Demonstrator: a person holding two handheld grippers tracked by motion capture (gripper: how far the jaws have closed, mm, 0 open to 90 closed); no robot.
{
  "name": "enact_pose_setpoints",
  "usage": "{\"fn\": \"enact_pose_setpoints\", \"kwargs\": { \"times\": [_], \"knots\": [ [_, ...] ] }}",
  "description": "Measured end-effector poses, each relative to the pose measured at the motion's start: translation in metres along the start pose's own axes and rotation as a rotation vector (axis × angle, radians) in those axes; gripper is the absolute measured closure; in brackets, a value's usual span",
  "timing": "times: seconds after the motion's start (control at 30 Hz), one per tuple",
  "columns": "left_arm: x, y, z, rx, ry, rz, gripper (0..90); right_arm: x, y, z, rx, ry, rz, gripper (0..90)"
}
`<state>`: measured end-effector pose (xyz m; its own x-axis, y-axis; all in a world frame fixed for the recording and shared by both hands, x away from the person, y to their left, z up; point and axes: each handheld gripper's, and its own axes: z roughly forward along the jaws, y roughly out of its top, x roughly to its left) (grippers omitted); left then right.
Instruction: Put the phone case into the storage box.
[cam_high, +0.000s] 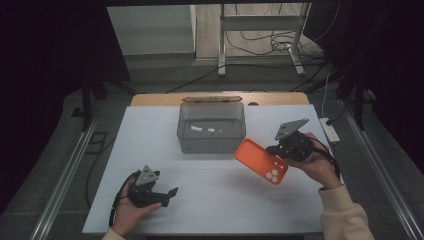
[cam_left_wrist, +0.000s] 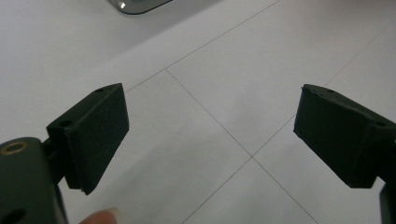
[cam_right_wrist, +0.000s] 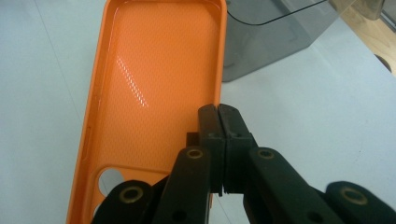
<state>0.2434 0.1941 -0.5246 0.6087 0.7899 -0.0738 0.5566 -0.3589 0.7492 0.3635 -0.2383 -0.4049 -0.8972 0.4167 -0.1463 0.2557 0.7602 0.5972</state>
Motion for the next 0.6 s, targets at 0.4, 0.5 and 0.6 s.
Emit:
{"fn": "enact_pose_setpoints", "kwargs": {
  "times": [0.4,0.5,0.6],
  "knots": [
    [0.0000,0.0000,0.0003,0.003,-0.003,0.000,10.1,0.0021,0.0015,-0.0010,-0.006,-0.001,-0.004,89.0],
    [-0.0002,0.0000,0.0004,0.004,-0.003,0.001,10.1,0.0021,0.0015,-0.0009,-0.006,-0.003,-0.002,89.0],
    [-0.0001,0.0000,0.0004,0.004,-0.003,0.000,10.1,0.0031,0.0022,-0.0002,-0.005,-0.002,0.000,89.0]
  ]
}}
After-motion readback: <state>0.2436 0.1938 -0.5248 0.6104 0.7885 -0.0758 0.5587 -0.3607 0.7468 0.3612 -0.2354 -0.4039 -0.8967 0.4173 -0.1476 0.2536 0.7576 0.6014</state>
